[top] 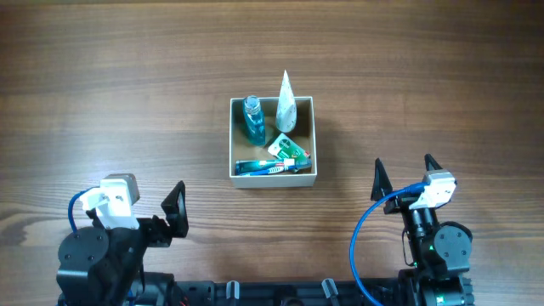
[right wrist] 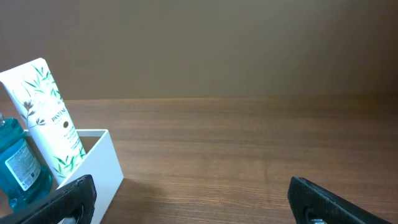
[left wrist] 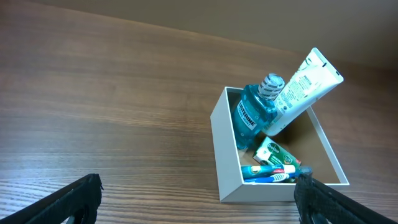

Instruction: Pack container

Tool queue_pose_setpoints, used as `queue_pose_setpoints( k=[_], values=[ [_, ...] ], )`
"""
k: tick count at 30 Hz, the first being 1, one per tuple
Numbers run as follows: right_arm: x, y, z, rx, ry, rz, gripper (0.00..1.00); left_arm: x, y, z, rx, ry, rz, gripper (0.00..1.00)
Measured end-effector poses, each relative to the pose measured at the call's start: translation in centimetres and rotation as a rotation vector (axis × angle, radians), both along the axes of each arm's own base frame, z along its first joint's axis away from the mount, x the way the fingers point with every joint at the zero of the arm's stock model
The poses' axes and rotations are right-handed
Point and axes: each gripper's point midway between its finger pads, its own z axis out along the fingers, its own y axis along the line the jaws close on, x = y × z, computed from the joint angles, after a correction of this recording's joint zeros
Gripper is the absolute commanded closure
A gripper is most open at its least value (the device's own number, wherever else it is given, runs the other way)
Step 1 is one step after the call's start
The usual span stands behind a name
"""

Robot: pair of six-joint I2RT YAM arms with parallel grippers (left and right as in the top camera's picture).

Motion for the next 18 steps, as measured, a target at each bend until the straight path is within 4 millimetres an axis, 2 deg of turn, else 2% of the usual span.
queue_pose_setpoints(
  k=[16, 18],
  values=[
    [0.0, 0.0, 0.01, 0.003, 0.0, 0.0, 0.0, -0.02, 0.0, -0.03, 0.0, 0.002, 0.0, 0.0],
    [0.0, 0.0, 0.0, 0.003, 0.0, 0.0, 0.0, -0.41, 0.05, -0.67, 0.003, 0.03, 0.001, 0.0]
  ],
)
